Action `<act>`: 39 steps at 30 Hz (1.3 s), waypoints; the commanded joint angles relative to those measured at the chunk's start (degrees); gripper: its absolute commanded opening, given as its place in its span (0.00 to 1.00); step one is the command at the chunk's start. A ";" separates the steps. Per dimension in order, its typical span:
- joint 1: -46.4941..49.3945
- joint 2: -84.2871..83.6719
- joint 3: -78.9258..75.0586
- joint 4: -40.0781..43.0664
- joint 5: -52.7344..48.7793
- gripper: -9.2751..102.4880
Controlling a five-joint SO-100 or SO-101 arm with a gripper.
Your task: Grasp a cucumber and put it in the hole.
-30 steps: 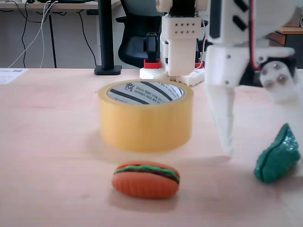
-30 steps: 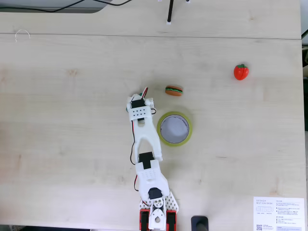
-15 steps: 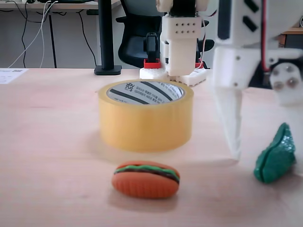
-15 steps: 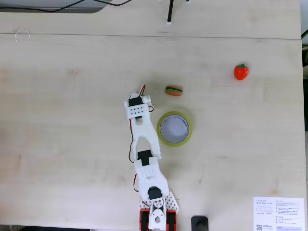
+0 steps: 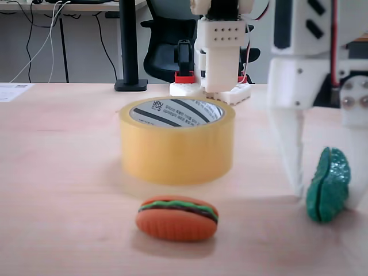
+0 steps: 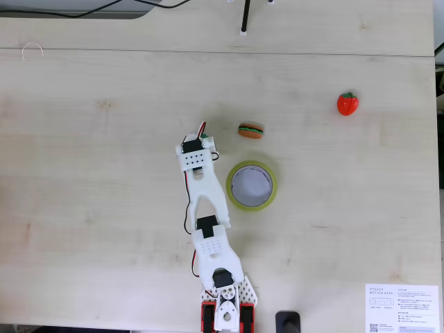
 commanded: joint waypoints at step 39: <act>-0.70 13.36 -7.47 16.70 -0.44 0.08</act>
